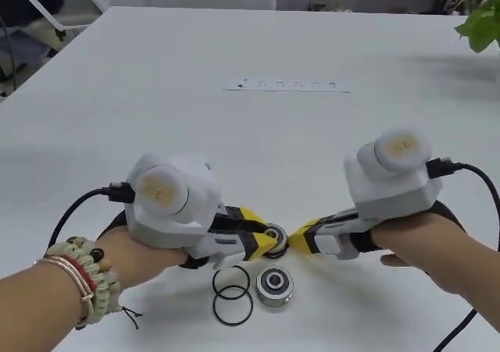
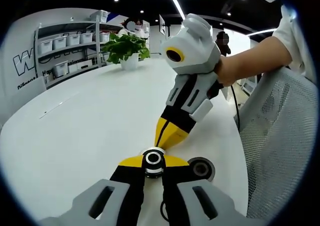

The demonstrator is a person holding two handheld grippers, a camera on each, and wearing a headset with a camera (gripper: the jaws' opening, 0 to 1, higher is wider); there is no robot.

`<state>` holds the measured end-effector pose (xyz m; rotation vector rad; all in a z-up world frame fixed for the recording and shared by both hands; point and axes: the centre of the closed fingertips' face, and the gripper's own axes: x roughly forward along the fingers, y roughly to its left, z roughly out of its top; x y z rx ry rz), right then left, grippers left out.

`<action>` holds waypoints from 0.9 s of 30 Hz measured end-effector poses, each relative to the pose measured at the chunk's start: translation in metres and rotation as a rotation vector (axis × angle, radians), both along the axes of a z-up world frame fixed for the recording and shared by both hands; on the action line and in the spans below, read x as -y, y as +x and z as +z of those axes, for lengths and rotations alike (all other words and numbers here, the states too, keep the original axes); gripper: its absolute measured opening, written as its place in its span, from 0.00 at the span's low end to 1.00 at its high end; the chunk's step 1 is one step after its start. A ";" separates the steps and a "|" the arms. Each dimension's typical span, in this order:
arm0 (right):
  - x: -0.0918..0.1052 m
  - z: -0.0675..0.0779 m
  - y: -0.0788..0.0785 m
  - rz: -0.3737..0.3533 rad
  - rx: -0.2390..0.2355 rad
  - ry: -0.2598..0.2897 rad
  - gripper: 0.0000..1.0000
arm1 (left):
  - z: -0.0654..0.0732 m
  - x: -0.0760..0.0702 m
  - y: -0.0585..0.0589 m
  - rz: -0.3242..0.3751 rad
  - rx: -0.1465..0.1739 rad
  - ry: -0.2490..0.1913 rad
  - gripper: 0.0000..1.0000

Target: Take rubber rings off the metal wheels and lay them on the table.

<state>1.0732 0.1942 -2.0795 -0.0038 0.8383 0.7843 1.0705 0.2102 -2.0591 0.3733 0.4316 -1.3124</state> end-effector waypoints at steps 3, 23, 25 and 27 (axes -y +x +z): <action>0.000 0.004 0.000 -0.080 -0.087 0.081 0.00 | 0.000 0.000 0.000 -0.001 -0.001 -0.002 0.07; -0.008 0.018 -0.007 -0.086 -0.132 0.138 0.00 | 0.000 0.001 -0.002 -0.014 0.010 -0.014 0.07; -0.009 0.019 -0.008 -0.083 -0.131 0.136 0.00 | 0.000 0.001 -0.002 -0.015 0.010 -0.013 0.07; -0.010 0.020 -0.009 -0.080 -0.130 0.136 0.00 | 0.000 0.001 -0.002 -0.015 0.010 -0.014 0.07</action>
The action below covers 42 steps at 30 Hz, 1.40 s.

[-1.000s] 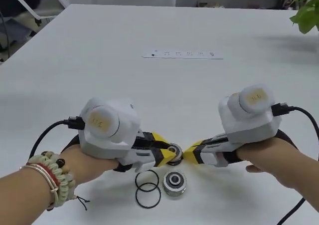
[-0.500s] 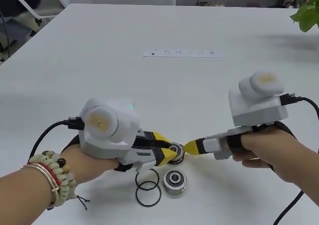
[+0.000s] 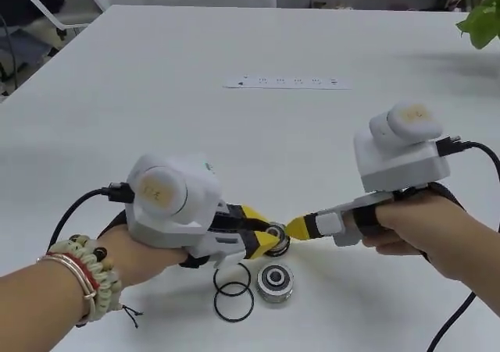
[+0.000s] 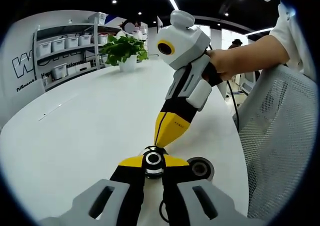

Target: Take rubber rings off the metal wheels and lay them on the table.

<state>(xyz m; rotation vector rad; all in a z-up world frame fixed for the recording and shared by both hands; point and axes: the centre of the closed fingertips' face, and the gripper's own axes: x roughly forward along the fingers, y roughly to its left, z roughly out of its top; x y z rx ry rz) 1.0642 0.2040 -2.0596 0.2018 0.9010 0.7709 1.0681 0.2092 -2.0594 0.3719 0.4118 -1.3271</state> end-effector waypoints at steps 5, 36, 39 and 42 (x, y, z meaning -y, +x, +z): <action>-0.002 0.001 -0.001 0.003 -0.001 0.010 0.00 | 0.000 0.000 0.000 -0.001 0.000 0.000 0.07; -0.004 0.002 0.002 0.012 0.026 0.003 0.00 | 0.000 0.002 -0.001 0.008 -0.029 0.020 0.11; -0.003 0.000 0.002 0.012 0.025 -0.004 0.00 | 0.000 0.002 -0.002 -0.004 -0.033 0.034 0.12; -0.002 0.000 0.003 0.010 0.025 -0.005 0.00 | 0.005 0.002 -0.005 -0.026 -0.024 0.032 0.14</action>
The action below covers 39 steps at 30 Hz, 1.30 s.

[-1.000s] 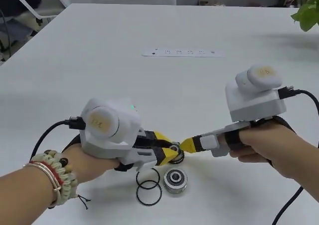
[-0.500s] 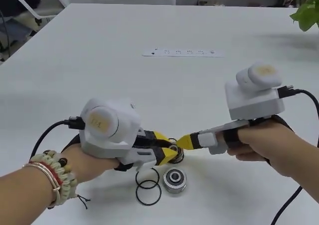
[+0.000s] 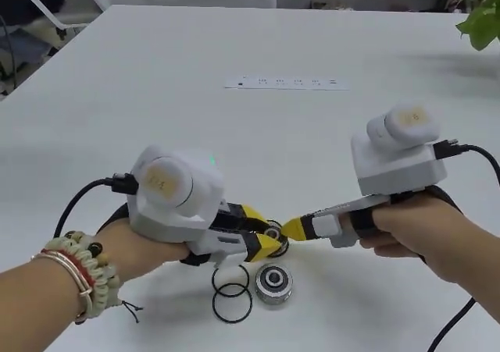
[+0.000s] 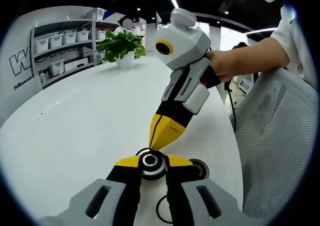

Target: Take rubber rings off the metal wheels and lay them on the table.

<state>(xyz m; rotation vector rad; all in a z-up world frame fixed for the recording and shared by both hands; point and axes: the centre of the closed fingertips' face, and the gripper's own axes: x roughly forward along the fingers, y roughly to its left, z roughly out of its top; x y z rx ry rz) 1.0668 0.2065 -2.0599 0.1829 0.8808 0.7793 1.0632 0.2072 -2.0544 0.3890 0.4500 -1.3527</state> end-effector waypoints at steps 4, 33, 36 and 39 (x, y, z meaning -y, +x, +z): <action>0.001 0.001 0.001 -0.005 0.002 0.004 0.00 | 0.012 0.000 0.000 -0.014 0.009 -0.025 0.19; 0.001 0.015 0.004 -0.006 0.036 0.022 0.00 | 0.100 -0.044 -0.020 -0.057 0.065 -0.103 0.67; 0.000 0.017 0.004 -0.003 0.040 0.025 0.00 | 0.103 -0.054 -0.023 -0.053 0.064 -0.094 0.72; -0.002 0.018 0.003 0.001 0.043 0.026 0.00 | 0.105 -0.065 -0.026 -0.041 0.078 -0.083 0.73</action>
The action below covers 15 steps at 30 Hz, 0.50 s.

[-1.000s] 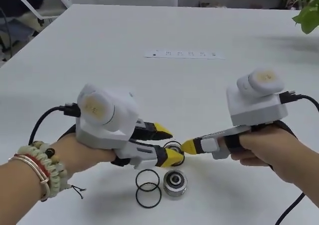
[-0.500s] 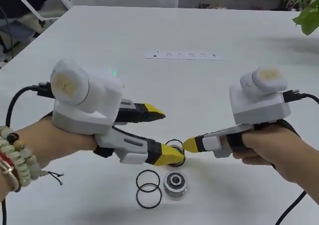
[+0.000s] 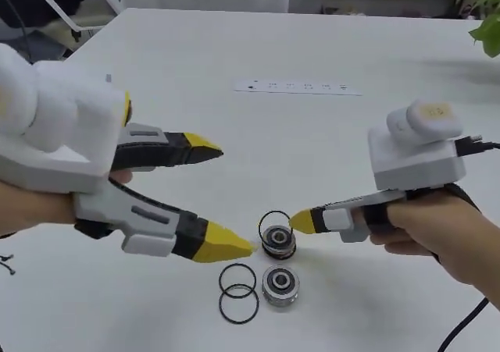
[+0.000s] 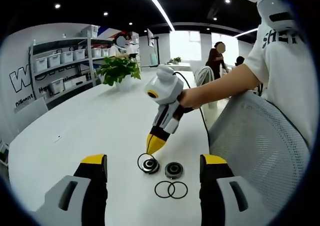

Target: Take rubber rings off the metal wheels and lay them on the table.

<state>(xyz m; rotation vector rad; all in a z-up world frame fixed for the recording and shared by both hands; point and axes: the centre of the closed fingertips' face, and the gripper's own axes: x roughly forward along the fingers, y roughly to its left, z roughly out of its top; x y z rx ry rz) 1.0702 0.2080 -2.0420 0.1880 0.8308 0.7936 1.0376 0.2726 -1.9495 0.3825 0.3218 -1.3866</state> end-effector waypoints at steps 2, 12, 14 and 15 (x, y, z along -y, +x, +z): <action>-0.001 0.001 -0.001 0.004 0.003 0.002 0.00 | 0.002 -0.008 -0.001 0.016 0.005 -0.004 0.74; -0.013 0.006 -0.006 0.035 -0.002 0.021 0.00 | 0.007 -0.043 -0.014 0.074 0.022 0.006 0.80; -0.016 0.007 -0.007 0.042 -0.002 0.025 0.00 | 0.007 -0.048 -0.020 0.081 0.011 0.002 0.82; -0.017 0.007 -0.008 0.045 -0.001 0.026 0.00 | 0.007 -0.051 -0.022 0.086 0.011 0.001 0.83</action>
